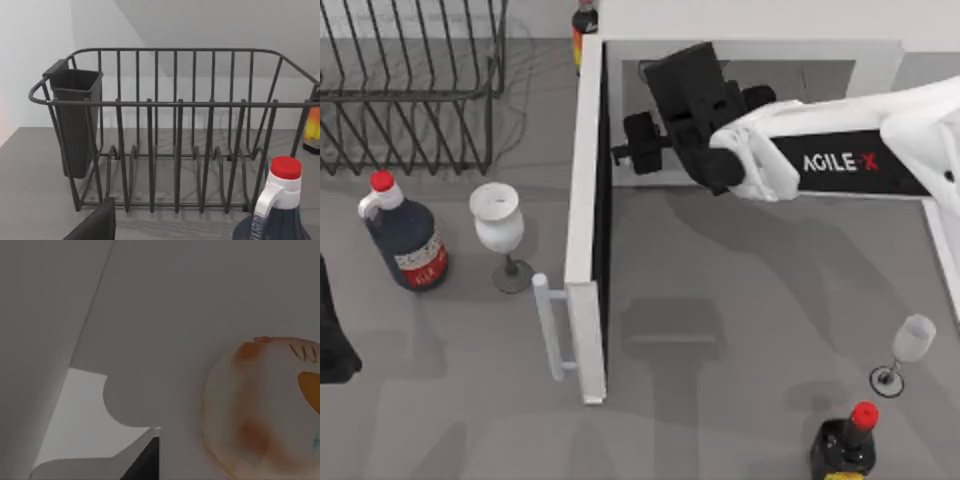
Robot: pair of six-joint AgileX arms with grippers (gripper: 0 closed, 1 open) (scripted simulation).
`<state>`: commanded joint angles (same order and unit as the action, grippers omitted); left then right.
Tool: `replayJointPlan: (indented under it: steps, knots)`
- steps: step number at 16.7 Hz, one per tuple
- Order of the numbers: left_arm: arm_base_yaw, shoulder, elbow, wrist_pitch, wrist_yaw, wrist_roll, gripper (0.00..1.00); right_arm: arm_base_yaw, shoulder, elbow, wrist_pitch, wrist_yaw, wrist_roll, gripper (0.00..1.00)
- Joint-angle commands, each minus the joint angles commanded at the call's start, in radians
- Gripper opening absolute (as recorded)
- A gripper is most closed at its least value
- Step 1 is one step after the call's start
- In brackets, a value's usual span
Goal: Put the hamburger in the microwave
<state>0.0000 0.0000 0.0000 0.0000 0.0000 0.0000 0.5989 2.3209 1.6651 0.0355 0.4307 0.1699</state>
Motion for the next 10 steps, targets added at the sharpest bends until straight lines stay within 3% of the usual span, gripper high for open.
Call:
replayJointPlan:
  steps: [10]
  knots:
    - [0.000,0.000,0.000,0.000,0.000,0.000,1.00,0.150,-0.265,-0.389,0.106,0.109,0.119,1.00]
